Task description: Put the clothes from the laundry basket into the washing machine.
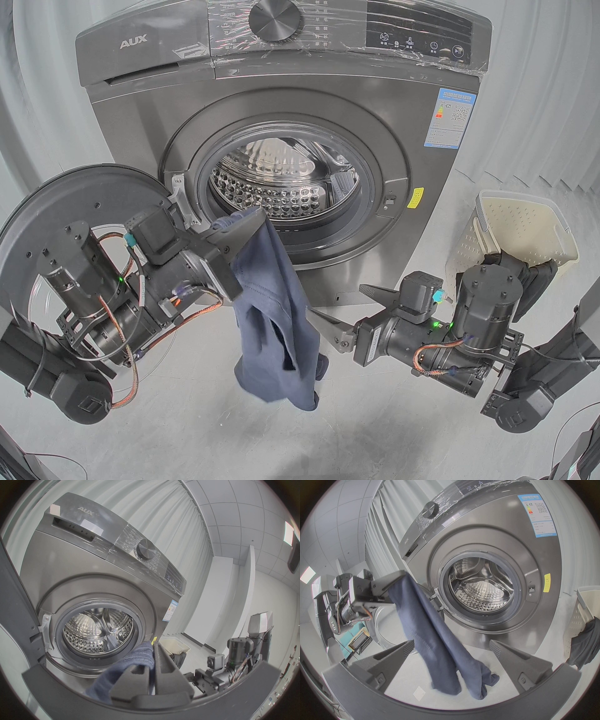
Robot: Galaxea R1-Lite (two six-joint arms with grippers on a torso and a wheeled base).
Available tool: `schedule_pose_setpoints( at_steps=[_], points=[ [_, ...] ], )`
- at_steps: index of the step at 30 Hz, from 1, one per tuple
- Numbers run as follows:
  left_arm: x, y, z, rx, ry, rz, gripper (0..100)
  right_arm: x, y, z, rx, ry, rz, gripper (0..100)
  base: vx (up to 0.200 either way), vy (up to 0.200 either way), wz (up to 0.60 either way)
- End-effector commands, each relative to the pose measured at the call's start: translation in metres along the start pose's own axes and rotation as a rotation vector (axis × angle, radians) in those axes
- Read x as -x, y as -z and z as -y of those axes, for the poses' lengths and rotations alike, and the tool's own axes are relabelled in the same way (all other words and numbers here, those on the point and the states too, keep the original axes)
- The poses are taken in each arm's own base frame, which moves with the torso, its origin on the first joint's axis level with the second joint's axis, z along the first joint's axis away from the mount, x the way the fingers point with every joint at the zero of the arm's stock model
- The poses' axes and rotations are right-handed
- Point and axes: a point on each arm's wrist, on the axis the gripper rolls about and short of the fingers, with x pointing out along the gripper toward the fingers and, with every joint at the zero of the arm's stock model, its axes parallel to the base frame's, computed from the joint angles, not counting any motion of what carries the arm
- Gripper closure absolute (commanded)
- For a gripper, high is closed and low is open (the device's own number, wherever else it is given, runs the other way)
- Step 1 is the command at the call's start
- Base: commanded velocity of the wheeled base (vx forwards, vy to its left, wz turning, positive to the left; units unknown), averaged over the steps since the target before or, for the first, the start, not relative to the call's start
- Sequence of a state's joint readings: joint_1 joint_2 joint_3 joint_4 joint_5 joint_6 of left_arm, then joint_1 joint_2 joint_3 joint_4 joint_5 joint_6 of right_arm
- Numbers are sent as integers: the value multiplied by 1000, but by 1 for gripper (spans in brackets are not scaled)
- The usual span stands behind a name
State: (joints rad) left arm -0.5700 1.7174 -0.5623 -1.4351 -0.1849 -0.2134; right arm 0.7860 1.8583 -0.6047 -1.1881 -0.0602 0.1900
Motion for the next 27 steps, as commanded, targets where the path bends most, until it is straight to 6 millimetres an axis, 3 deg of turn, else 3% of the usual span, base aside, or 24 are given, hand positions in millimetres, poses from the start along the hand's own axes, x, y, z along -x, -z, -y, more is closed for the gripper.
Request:
schedule_pose_setpoints(
  at_steps=[1,11,23,27],
  points=[
    [-7,0,-2,-2,-8,13,100,-6,10,0,11,-1,-29,0,0,0,0],
    [-13,-5,-2,-6,-28,46,100,-15,30,0,28,1,-87,0,0,0,0],
    [-17,0,-5,-7,-37,47,100,-24,53,-26,28,-92,-143,0,0,0,0],
    [-18,0,-5,-8,-36,50,100,-31,60,-26,29,-94,-142,0,0,0,0]
  ],
)
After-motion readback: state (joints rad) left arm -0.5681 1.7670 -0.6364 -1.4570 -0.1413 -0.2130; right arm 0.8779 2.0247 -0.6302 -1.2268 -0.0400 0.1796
